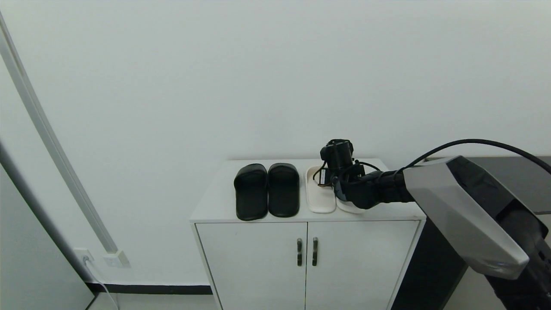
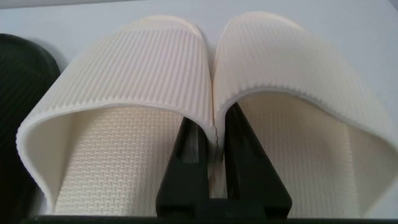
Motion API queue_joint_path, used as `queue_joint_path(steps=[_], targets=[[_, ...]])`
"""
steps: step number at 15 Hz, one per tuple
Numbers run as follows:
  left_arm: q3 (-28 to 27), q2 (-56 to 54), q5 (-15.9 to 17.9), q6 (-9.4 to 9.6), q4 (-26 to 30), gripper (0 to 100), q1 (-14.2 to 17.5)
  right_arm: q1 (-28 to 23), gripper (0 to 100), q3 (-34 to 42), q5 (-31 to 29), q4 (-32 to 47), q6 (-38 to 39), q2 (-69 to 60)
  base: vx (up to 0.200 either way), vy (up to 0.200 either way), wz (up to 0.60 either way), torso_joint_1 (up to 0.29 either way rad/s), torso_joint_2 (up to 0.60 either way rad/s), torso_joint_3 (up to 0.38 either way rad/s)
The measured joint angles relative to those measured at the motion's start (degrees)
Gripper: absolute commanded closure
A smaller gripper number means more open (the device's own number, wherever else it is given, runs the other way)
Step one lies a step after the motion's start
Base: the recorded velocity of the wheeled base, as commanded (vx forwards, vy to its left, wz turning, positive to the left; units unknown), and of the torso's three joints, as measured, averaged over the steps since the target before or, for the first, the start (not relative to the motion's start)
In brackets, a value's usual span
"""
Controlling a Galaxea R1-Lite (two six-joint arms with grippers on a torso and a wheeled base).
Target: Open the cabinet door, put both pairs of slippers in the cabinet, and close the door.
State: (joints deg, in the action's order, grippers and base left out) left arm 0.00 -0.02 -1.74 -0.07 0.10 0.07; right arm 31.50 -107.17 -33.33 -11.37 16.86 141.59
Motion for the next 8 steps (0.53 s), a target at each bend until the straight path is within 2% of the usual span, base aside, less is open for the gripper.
queue_joint_path(steps=[4, 8], targets=[[0.0, 0.0, 0.0, 0.12, 0.0, 100, 0.0, 0.9, 100, 7.6, 0.0, -0.6, 0.2, -6.8, 0.0, 0.0, 0.0, 0.0, 0.0, 0.0], [0.0, 0.0, 0.0, -0.02, 0.0, 100, 0.0, 3.3, 100, 24.6, 4.5, -7.9, 0.0, -17.6, 0.0, 0.0, 0.0, 0.0, 0.0, 0.0]])
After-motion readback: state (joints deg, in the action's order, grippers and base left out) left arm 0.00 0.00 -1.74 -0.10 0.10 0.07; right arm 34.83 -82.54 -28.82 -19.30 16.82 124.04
